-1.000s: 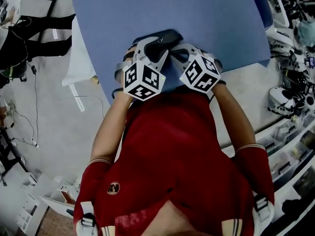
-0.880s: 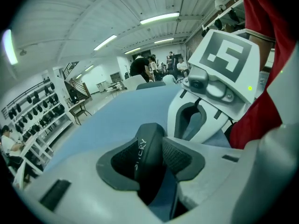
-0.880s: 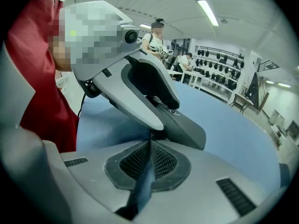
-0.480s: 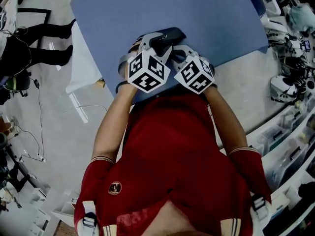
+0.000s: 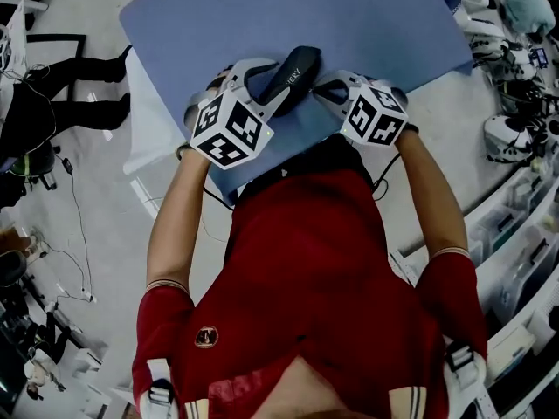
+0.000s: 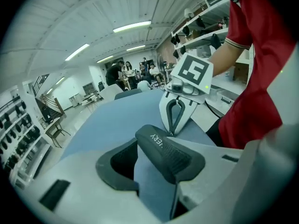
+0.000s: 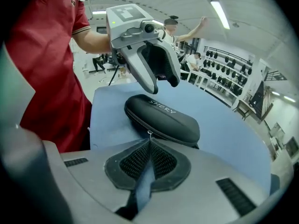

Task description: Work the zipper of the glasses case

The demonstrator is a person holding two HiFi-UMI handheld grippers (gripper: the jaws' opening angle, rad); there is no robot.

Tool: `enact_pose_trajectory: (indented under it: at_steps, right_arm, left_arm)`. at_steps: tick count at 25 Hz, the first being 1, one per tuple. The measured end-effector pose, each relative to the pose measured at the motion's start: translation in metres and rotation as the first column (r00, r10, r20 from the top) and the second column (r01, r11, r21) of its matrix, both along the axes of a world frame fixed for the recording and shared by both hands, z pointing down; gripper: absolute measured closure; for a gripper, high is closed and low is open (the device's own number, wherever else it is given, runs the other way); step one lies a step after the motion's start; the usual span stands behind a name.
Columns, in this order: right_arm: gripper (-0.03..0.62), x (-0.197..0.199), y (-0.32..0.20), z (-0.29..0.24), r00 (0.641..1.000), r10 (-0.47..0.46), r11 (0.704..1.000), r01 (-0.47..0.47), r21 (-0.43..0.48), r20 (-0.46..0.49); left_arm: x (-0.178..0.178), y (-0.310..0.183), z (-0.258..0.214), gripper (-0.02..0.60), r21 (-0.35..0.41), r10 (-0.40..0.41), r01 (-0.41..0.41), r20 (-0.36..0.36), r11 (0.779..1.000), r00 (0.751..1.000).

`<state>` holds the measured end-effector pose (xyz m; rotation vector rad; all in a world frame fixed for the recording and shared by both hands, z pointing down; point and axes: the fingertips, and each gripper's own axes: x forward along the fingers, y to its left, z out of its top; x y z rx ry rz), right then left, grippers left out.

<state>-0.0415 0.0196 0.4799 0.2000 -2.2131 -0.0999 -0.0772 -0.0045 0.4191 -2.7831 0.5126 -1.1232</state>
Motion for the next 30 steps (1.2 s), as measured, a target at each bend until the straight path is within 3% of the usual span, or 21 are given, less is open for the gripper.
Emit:
enact_pose_trajectory:
  at_steps: [7, 15, 21, 30]
  right_arm:
    - [0.594, 0.049, -0.013, -0.002, 0.992, -0.108, 0.994, 0.109, 0.013, -0.069]
    - [0.595, 0.09, -0.043, -0.007, 0.971, -0.217, 0.973, 0.224, 0.054, -0.1]
    - [0.594, 0.105, -0.063, -0.007, 0.942, -0.318, 0.942, 0.327, 0.077, -0.111]
    - [0.594, 0.106, -0.069, -0.002, 0.903, -0.417, 0.902, 0.425, 0.077, -0.1]
  left_arm:
    - [0.032, 0.006, 0.001, 0.433, 0.022, 0.164, -0.168, 0.106, 0.986, 0.981]
    - [0.073, -0.004, 0.004, 0.422, 0.083, 0.311, -0.347, 0.288, 0.934, 0.906]
    - [0.103, -0.017, 0.004, 0.397, 0.062, 0.436, -0.493, 0.384, 0.868, 0.814]
    - [0.118, -0.016, 0.014, 0.38, -0.129, 0.614, -0.626, 0.422, 0.769, 0.667]
